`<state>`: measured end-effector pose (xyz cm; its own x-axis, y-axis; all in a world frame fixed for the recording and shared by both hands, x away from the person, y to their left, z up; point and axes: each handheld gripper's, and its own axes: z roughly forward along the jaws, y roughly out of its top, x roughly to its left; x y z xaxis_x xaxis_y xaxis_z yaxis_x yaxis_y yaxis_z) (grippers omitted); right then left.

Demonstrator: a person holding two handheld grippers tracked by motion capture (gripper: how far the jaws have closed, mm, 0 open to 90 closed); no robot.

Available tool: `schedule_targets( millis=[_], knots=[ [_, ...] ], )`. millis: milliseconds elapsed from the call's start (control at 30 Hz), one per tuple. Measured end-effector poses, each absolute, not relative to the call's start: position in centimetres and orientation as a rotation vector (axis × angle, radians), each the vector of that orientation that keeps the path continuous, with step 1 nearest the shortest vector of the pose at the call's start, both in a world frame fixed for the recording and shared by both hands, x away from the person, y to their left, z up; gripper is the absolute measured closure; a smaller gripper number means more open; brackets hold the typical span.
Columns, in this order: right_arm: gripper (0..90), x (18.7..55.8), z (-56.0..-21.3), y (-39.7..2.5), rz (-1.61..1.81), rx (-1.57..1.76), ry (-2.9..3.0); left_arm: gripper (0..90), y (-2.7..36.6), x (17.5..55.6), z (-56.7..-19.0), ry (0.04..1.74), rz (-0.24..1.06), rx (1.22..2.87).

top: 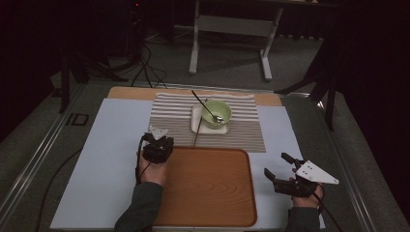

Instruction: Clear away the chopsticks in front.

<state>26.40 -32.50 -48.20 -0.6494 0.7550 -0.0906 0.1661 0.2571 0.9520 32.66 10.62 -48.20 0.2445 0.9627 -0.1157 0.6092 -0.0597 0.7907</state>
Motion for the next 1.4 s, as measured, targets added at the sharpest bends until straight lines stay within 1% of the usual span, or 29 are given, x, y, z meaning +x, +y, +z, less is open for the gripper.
schedule_targets(
  millis=[133, 467, 733, 900, 1000, 1133, 1400],
  knots=[
    [13.9, 26.4, -48.2, -32.5, 1.406, 0.832, 1.987, 90.0, 9.4, 33.5, -49.1, 1.451, 0.565, 1.795],
    [13.9, 26.4, -48.2, -32.5, 1.405, 0.832, 1.986, 89.4, 8.4, 35.5, -49.0, 1.405, 0.572, 1.787],
    [13.9, 26.4, -48.2, -32.6, 1.407, 0.831, 1.984, 81.4, 8.0, 37.3, -48.7, 1.399, 0.58, 1.762],
    [13.9, 26.5, -48.2, -32.6, 1.407, 0.83, 1.988, 74.2, 7.4, 38.2, -48.9, 1.373, 0.572, 1.769],
    [13.9, 26.5, -48.2, -32.6, 1.406, 0.83, 1.985, 68.0, 6.8, 38.7, -49.0, 1.336, 0.567, 1.79],
    [13.9, 26.5, -48.2, -32.7, 1.406, 0.831, 1.983, 63.2, 6.1, 39.5, -49.1, 1.323, 0.56, 1.802],
    [13.9, 26.5, -48.2, -32.8, 1.409, 0.834, 1.98, 60.1, 4.8, 41.0, -49.4, 1.306, 0.569, 1.839]
  ],
)
